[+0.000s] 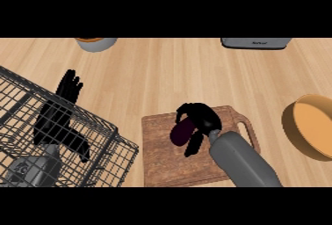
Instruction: Pick the eggplant from the cutting board and place it in the pot
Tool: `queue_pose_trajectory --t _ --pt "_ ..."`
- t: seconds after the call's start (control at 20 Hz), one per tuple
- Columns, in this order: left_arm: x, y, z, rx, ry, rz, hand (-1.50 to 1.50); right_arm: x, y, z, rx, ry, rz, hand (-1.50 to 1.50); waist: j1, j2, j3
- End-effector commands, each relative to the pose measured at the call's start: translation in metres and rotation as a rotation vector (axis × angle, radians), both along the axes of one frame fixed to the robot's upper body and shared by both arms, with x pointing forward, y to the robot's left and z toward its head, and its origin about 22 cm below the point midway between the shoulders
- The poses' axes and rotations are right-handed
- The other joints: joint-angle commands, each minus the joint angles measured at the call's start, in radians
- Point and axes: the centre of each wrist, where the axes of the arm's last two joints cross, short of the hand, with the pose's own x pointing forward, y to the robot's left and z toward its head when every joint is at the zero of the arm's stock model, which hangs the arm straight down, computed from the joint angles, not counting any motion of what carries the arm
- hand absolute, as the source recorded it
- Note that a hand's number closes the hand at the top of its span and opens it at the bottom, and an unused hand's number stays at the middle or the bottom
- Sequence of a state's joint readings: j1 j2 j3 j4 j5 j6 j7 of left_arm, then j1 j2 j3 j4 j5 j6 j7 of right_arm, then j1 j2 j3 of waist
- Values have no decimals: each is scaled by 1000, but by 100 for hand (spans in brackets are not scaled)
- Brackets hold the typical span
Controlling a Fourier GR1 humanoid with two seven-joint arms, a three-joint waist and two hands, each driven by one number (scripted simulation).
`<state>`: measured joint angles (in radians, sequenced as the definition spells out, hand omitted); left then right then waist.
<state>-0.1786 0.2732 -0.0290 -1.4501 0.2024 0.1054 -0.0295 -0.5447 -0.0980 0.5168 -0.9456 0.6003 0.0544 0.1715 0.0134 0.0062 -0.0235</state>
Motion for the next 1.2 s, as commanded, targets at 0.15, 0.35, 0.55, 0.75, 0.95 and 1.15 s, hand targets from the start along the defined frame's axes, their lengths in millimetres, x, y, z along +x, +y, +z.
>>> queue_pose_trajectory --t 0.15,0.35,0.55,0.75,0.95,1.15 --pt "26 -10 48 -41 -125 31 0 -5 15 -14 -13 -31 73 150 -10 -5 24" --pt "12 0 46 -46 -125 61 0 1 22 0 -36 -119 -2 150 -8 -11 24" --pt "17 -3 40 -48 -111 50 0 8 11 12 -77 -213 -71 150 -17 -9 24" --pt "14 -6 37 -27 -134 58 0 18 36 55 -68 -291 -234 150 -19 -14 23" --pt "17 -2 37 -22 -111 48 0 28 77 104 -134 -409 -456 150 9 -18 21" --pt "16 8 30 -16 -107 53 0 37 88 136 -215 -576 -664 150 -18 -24 19"
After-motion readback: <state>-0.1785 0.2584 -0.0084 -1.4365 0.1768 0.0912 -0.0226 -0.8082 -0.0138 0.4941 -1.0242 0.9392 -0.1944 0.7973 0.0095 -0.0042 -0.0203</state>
